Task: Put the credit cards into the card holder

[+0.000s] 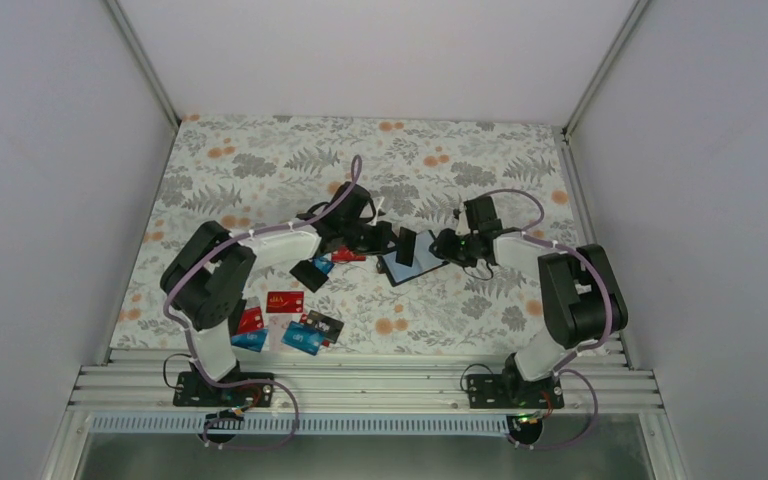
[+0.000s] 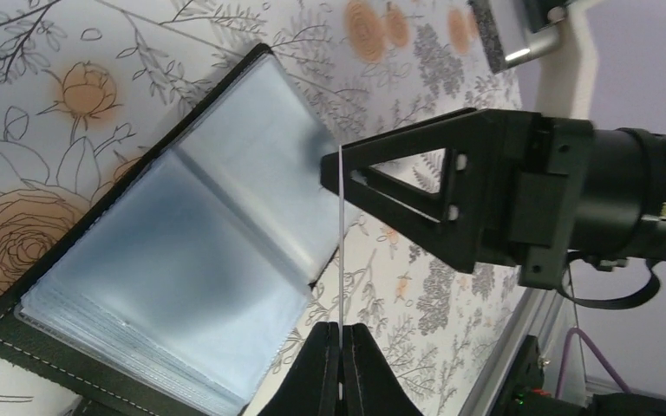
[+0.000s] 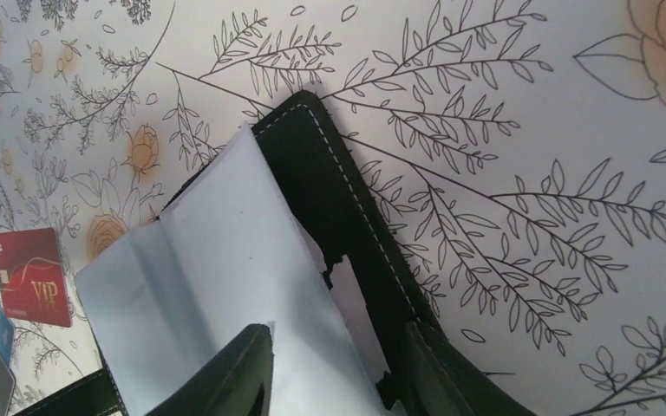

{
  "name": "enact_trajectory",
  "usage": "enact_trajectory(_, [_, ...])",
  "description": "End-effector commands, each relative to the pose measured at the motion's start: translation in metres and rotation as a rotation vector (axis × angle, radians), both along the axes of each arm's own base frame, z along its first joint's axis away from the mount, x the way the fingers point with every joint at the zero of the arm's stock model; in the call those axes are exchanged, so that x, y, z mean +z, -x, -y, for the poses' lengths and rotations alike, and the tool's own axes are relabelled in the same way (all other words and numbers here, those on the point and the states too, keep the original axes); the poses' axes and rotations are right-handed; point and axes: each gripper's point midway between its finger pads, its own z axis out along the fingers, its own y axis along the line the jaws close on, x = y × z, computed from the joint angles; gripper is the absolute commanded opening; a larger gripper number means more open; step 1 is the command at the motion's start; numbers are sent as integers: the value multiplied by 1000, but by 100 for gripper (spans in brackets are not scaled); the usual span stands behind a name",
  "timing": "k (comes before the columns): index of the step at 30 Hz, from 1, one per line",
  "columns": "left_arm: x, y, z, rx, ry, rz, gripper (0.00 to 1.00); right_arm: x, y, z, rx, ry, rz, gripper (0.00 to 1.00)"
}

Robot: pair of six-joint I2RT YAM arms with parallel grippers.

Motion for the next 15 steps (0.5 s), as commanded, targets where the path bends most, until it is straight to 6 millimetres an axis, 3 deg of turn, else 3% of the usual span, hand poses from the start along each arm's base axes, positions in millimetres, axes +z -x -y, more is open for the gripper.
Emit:
enact_trajectory(1, [-1, -4, 3, 2, -7, -7, 2, -16, 10, -1, 10, -20, -37, 37])
enact_trajectory(15, [-15, -2, -2, 24, -39, -33, 2, -26, 58, -10, 34, -131, -152, 37])
